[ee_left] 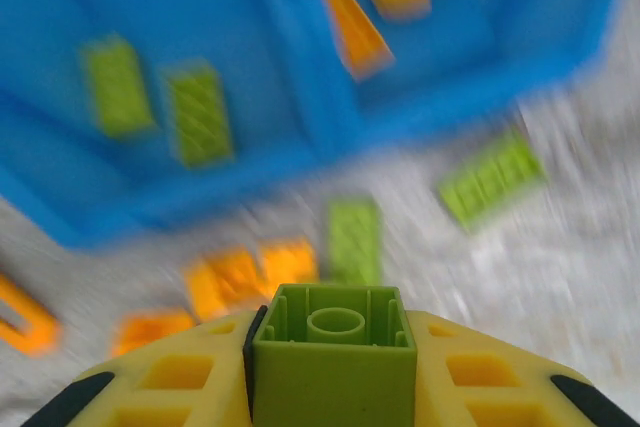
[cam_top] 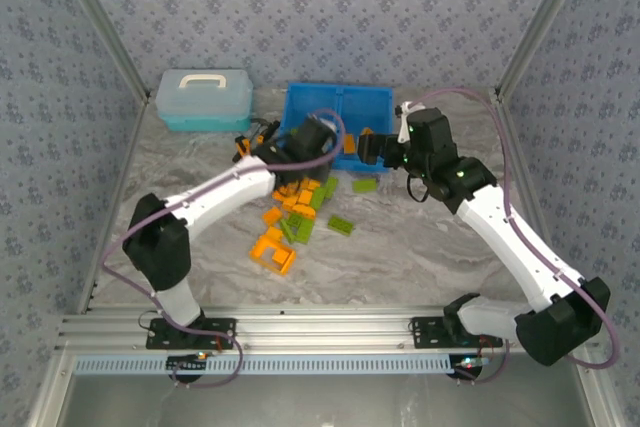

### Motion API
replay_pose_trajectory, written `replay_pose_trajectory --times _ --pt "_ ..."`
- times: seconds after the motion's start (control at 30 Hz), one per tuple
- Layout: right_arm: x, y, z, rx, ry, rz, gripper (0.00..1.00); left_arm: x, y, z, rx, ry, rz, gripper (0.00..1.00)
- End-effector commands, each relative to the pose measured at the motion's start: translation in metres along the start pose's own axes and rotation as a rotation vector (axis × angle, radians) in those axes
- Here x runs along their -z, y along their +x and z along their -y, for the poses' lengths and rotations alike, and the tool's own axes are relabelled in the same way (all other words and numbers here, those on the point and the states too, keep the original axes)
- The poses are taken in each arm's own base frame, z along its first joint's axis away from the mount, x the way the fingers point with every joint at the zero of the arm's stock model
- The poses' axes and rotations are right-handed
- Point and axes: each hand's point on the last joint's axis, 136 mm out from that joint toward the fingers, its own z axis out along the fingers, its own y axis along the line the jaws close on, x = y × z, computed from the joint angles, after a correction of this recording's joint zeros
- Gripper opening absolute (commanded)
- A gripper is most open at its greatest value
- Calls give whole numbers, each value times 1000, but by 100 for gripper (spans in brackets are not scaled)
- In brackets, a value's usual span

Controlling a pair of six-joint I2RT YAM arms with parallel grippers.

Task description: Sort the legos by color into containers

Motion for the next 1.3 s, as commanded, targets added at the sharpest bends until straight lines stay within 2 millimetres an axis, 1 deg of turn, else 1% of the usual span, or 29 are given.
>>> replay_pose_trajectory --times 0.0,0.03,0.07,0.17,0.27,0.3,0.33,0.4,0.47,0.5,0.6,0.67,0.73,0.77,0.83,0.87,0.9,0.97,1.0,1.07,1.17,1.2,1.27 --pt "5 9 -5 -2 -2 -21 100 -17 -30 -38 29 -82 26 34" --pt "6 9 -6 0 -2 -21 100 -25 -36 -45 31 -91 29 34" --pt "2 23 -1 4 11 -52 100 -36 -40 -52 32 -113 22 34" --pt "3 27 0 3 15 -55 100 -67 -48 -70 44 -158 -12 34" --pt "2 31 0 4 18 -63 100 -95 -51 -73 72 -149 -34 37" --pt "1 33 2 6 23 -69 100 -103 -50 -73 78 -150 -47 39" --pt "0 35 2 8 26 -73 100 -106 -59 -72 85 -149 -34 40" --pt "-3 42 4 31 37 -96 100 -116 -62 -70 88 -148 -44 47" --pt "-7 54 4 72 32 -124 100 -117 -67 -65 95 -126 -43 55" --pt "-9 62 3 95 25 -142 100 -115 -71 -63 101 -109 -36 58" --pt "-17 86 2 141 1 -203 100 -98 -86 -57 120 -72 0 62" --pt "-20 103 -7 175 -60 -246 100 -81 -94 -56 128 -60 15 63" --pt "-23 124 -22 246 -147 -301 100 -58 -102 -56 136 -41 41 64" --pt "-25 138 -29 297 -188 -339 100 -43 -105 -55 139 -25 55 66" --pt "-32 165 -37 380 -220 -415 100 -14 -107 -55 144 3 84 69" --pt "-35 178 -40 414 -233 -457 100 1 -104 -55 145 20 95 71" --pt "-42 190 -40 439 -228 -501 100 16 -101 -54 139 41 103 73" --pt "-55 208 -37 475 -200 -571 100 37 -88 -53 127 73 106 78" --pt "-62 214 -36 494 -185 -597 100 45 -76 -53 118 86 96 80" --pt "-76 220 -33 530 -149 -629 100 60 -56 -58 111 85 82 84" --pt "-93 229 -28 589 -128 -680 100 76 -23 -68 109 60 47 89" --pt "-98 233 -27 607 -123 -705 98 81 -10 -71 109 54 34 91" --pt "-106 242 -25 631 -121 -755 91 88 12 -75 111 49 10 92"
